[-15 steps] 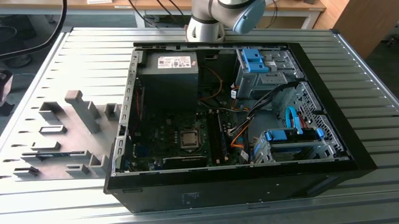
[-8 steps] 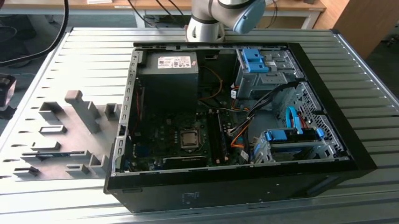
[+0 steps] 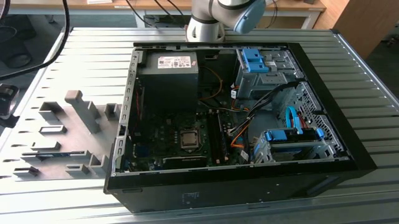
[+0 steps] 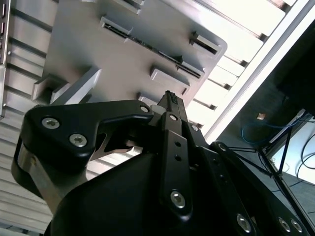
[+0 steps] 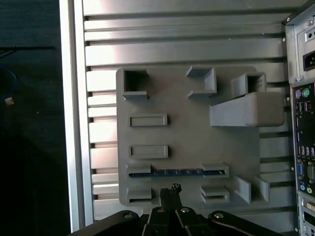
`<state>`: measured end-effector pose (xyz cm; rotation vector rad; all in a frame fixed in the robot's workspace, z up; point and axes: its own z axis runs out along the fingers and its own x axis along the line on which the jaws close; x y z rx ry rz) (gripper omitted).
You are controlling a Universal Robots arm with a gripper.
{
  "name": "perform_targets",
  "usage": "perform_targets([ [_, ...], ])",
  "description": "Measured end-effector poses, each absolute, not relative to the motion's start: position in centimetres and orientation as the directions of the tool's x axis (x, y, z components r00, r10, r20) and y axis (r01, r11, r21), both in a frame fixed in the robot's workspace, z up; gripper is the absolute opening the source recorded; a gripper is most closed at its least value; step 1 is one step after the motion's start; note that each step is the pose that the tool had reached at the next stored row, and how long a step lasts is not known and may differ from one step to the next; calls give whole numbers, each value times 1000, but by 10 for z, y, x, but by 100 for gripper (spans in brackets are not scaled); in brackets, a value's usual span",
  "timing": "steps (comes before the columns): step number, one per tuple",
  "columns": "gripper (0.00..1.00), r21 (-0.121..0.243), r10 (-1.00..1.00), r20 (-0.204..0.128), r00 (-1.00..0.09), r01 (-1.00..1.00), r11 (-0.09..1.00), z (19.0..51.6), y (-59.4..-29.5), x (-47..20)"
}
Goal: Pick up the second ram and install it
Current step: 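Reach for the second ram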
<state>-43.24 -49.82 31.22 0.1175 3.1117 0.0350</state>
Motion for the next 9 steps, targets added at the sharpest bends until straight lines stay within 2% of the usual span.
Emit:
perform_targets([
  [9, 11, 23, 75, -27, -997, 75, 997, 296, -503, -421],
])
